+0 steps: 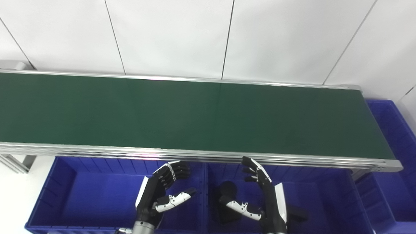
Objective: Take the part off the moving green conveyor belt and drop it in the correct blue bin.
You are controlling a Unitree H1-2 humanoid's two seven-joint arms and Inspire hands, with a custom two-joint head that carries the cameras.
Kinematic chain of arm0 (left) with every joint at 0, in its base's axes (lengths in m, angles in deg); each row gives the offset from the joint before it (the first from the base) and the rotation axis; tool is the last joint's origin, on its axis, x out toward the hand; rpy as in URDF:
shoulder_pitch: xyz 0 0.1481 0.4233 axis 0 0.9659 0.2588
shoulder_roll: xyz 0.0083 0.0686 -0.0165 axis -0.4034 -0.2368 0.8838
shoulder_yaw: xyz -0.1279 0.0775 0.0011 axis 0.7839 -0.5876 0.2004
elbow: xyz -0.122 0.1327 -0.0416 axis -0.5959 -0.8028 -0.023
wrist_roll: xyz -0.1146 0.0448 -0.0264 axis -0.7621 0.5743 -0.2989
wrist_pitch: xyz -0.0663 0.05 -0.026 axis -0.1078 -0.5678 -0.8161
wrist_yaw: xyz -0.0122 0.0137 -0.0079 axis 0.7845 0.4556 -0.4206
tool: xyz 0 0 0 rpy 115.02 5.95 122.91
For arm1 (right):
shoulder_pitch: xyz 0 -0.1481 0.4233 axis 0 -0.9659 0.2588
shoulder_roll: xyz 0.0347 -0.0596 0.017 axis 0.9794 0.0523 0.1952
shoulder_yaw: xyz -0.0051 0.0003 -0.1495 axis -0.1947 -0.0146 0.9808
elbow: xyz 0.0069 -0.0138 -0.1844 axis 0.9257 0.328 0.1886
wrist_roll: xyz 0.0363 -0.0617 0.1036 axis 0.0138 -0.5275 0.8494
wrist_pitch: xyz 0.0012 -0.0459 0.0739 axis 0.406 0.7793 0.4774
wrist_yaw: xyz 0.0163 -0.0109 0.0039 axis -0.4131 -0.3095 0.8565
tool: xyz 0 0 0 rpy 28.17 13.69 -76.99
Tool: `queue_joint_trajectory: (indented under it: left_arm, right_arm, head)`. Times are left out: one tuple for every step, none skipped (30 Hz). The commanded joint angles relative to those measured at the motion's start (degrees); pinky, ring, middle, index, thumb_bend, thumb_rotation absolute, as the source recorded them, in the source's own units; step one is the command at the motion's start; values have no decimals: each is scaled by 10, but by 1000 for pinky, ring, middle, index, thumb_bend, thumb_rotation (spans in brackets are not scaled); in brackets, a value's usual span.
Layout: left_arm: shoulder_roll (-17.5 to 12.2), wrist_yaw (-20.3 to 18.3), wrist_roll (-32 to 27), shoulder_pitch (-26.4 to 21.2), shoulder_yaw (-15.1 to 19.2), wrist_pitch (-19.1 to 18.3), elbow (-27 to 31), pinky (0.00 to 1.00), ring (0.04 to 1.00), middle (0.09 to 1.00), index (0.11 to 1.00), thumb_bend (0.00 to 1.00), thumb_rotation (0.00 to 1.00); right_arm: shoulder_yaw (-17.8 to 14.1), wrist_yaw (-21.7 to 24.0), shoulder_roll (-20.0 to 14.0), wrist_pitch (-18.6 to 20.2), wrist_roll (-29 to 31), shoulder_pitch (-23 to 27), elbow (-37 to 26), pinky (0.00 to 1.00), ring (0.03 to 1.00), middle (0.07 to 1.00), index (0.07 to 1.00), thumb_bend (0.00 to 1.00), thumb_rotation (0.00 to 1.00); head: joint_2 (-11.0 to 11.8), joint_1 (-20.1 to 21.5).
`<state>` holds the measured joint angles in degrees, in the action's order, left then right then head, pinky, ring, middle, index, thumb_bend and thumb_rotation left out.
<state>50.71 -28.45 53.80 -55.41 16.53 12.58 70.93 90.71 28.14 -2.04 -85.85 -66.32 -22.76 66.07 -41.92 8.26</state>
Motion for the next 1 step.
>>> queue_joint_trajectory:
  left_arm:
    - [5, -2, -5, -2, 1, 22, 5, 677, 642, 657, 657, 581, 0]
  right_arm:
    - [8, 3, -4, -33, 10, 8, -7, 612, 720, 768, 780, 692, 100]
  head:
    - [0, -1]
